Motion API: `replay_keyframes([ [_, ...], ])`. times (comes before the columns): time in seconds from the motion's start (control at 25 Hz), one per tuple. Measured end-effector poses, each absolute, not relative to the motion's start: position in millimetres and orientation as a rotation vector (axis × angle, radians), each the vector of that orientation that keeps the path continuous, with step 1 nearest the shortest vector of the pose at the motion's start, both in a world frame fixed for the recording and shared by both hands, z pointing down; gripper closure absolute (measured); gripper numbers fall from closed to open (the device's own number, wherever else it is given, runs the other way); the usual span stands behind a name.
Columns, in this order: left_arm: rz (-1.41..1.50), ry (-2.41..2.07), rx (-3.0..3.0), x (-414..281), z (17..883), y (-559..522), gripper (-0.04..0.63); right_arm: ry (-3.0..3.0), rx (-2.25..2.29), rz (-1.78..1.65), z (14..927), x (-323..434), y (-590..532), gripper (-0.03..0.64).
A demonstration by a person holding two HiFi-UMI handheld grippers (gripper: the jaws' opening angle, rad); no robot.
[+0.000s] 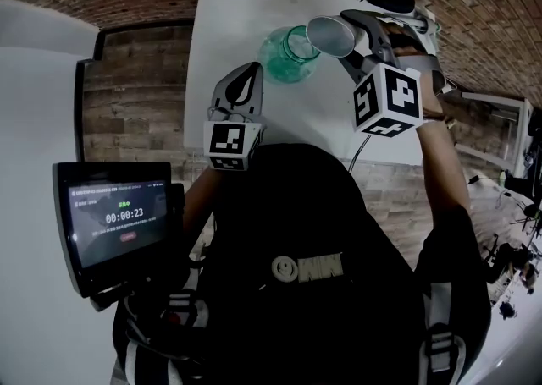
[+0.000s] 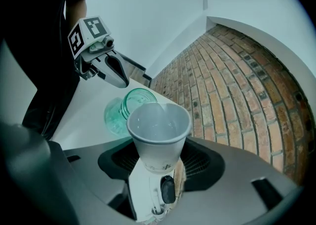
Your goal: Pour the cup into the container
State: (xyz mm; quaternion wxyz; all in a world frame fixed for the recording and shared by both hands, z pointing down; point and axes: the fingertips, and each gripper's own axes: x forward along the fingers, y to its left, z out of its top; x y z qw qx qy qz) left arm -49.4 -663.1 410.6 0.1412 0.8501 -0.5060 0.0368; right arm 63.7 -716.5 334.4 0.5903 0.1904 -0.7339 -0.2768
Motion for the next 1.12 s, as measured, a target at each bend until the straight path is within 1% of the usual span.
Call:
replay_keyframes([
  [1.12, 0.096, -1.452, 2.458, -44.7, 410.9, -662.7, 0.598, -1.667, 0.416, -0.704, 336.2, 64.9, -717.5, 0.362],
])
